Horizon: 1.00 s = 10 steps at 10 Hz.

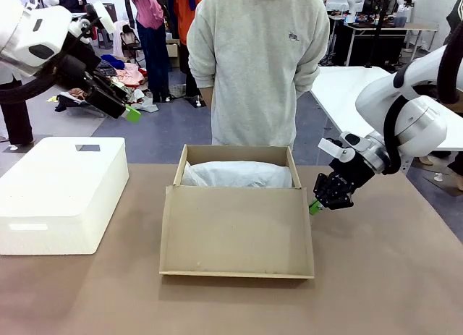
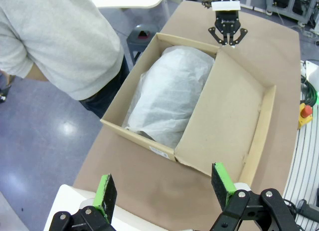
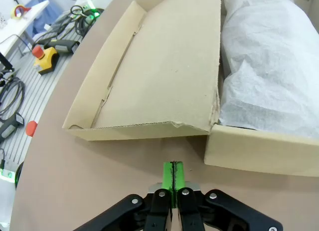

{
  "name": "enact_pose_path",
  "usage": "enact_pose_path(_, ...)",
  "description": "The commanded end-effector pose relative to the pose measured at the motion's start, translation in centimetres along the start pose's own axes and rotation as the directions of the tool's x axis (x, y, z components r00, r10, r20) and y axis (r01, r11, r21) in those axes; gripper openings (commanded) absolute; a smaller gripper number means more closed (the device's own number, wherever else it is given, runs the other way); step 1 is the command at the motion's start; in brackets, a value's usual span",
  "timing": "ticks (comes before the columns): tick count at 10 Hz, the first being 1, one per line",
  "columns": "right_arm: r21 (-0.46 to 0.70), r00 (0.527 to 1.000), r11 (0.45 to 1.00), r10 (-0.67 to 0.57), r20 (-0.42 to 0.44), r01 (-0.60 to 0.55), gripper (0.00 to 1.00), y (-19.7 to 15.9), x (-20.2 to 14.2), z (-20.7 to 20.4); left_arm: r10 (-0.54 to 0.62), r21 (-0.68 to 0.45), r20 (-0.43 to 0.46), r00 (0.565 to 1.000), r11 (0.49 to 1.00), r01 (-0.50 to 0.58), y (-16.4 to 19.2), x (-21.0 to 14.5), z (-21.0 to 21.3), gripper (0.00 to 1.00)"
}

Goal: Pack the shoes into the box.
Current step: Close the Shoes Box.

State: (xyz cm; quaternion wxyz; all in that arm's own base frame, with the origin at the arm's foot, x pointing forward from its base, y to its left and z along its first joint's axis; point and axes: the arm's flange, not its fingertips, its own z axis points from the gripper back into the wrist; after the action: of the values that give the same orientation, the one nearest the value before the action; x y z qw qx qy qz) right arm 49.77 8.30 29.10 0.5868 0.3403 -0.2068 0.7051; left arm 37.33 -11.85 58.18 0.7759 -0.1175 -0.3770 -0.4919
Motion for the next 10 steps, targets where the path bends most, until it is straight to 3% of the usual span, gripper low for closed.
enact_pose_path(1,-0.012,0.999,0.999,0.037,0.013,-0.037,0.00,0.5,-0.3,-1.0,-0.009,-0.015,0.015,1.000,1.000,0.009,0.2,-0.1,0.0,1.00)
enact_pose_path(10,0.071,0.997,0.995,0.063,0.052,-0.066,0.00,0.7,-0.7,-3.7,-0.009,-0.015,0.015,1.000,1.000,0.009,0.2,-0.1,0.0,1.00)
